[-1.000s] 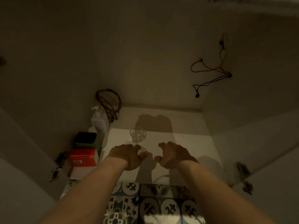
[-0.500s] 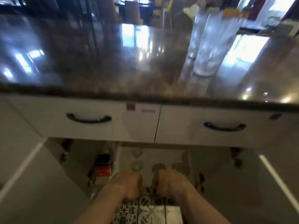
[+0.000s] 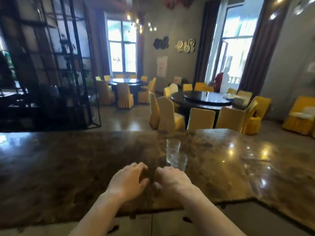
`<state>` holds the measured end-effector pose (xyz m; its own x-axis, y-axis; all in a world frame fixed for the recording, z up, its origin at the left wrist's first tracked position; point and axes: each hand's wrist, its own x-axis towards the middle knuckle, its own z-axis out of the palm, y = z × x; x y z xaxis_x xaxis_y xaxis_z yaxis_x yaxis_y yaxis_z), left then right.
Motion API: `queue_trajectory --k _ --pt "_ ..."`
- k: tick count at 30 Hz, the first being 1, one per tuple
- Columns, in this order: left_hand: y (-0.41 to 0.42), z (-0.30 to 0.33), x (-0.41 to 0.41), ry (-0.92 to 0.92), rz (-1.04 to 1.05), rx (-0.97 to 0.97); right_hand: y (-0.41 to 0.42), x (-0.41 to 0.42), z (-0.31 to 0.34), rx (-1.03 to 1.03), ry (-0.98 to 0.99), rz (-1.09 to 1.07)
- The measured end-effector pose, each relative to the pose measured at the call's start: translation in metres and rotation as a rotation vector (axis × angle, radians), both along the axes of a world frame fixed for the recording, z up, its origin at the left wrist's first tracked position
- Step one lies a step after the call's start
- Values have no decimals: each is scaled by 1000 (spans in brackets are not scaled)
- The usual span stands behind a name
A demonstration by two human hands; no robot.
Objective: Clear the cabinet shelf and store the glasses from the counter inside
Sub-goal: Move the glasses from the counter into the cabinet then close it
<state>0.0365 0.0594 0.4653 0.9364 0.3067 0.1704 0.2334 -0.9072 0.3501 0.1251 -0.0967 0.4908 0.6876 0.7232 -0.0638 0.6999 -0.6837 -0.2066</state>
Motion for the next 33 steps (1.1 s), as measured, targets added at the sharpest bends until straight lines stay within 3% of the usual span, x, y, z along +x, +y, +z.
queue_trajectory --k 6,11,18,26,33 --pt "22 56 40 -284 71 193 20 23 46 382 -428 -50" --pt "35 69 72 -358 30 220 29 49 44 372 -512 -109" --pt "40 40 131 -260 -40 164 18 88 9 284 -451 -149" --pt "36 -4 238 16 -125 81 -1 163 -45 132 -234 -114" --pt "44 -24 329 277 -249 84 3 217 -69 -30 38 124"
